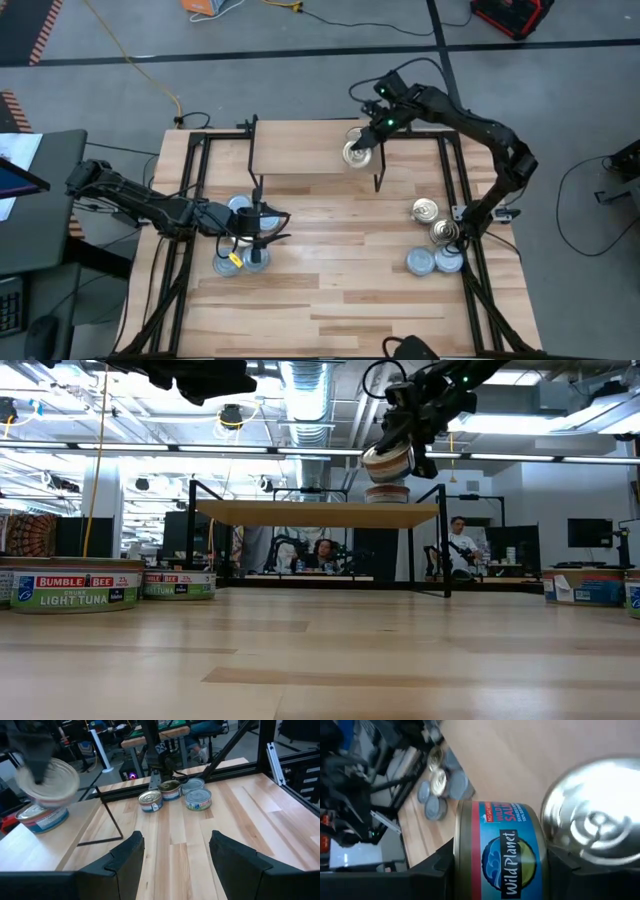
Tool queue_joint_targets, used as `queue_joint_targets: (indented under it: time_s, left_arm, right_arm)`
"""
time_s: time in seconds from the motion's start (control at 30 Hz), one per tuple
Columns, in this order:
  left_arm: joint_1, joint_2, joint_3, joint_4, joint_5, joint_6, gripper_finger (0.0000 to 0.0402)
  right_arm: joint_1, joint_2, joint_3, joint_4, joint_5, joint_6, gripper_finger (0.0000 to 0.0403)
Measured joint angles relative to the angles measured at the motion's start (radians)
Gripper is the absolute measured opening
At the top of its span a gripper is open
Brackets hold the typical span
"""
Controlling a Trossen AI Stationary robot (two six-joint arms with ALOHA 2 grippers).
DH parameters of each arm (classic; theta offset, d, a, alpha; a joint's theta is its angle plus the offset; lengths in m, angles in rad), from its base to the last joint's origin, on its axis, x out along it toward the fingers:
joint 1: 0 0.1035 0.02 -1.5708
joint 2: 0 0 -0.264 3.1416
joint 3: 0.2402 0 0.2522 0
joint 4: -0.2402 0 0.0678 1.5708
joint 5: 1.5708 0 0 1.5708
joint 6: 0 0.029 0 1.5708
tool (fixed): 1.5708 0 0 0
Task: Stack canned seafood by type on shelf
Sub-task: Stack the pink and blue tuna can on top of the pink and blue tuna can on the shelf
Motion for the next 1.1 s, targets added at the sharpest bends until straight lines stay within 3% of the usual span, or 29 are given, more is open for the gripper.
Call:
queue_joint_targets:
  time_s: [0.3, 0.83, 1.1]
  left_arm:
    - [0.0, 0.0, 0.0, -0.007, 0.021, -0.001, 0.0214]
    - [-0.001, 0.0, 0.0, -0.027, 0.02, -0.002, 0.0214]
    - [-0.001, 0.0, 0.0, -0.051, 0.02, -0.002, 0.0214]
  right_arm:
    - [-0.064, -0.001, 0.06, 0.02, -0.007, 0.03, 0.0206]
    - [-0.112, 0.116, 0.062, 0.051, -0.045, 0.032, 0.0209]
    - [-0.15, 0.111, 0.06, -0.042, -0.015, -0.005, 0.0288]
